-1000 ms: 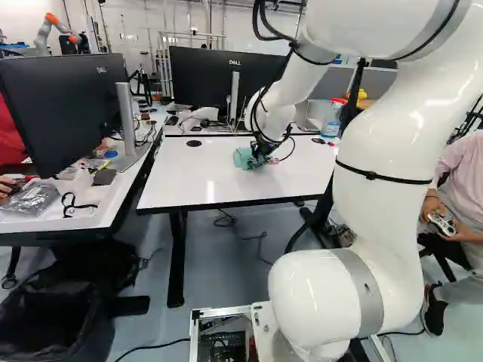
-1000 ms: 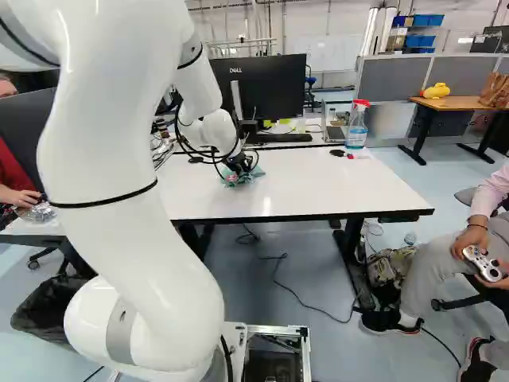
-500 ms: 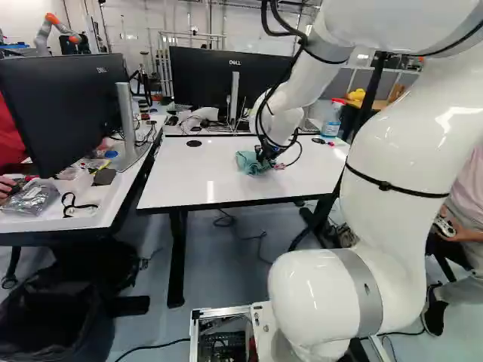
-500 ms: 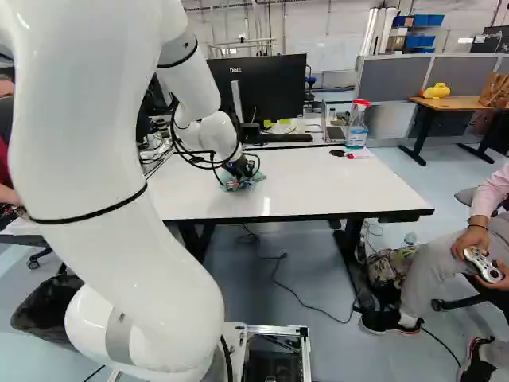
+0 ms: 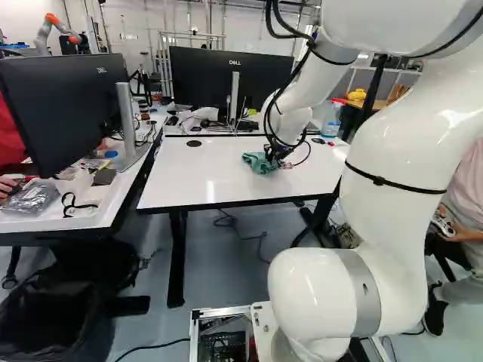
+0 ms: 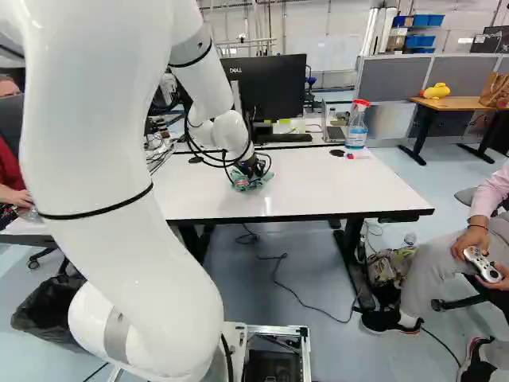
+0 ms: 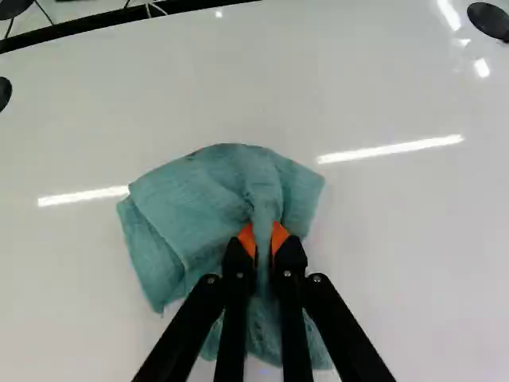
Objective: Clean the table with the green towel
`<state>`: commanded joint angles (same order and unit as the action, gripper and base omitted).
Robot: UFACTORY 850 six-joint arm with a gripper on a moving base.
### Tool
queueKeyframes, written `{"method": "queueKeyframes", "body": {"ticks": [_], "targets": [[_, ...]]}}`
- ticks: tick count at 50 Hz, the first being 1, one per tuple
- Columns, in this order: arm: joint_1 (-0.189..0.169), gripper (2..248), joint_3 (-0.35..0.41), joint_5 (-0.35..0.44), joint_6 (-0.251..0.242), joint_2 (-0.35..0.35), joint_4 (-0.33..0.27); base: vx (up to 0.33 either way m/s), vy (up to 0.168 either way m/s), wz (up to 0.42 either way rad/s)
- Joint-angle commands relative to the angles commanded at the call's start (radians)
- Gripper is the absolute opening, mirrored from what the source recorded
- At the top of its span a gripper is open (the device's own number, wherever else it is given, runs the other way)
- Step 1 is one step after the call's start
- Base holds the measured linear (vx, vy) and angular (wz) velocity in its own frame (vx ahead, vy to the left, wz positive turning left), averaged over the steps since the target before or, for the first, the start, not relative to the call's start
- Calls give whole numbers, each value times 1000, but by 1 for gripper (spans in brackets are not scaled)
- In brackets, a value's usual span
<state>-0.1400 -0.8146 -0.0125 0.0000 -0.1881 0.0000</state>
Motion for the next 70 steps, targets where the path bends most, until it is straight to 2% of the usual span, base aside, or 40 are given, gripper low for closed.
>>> {"method": "queueKeyframes", "body": {"ticks": [45,70], "targets": [[-86,42,-226,0,0,-187,0,0,0,0],[-74,42,-358,0,0,-289,0,0,0,0]]}}
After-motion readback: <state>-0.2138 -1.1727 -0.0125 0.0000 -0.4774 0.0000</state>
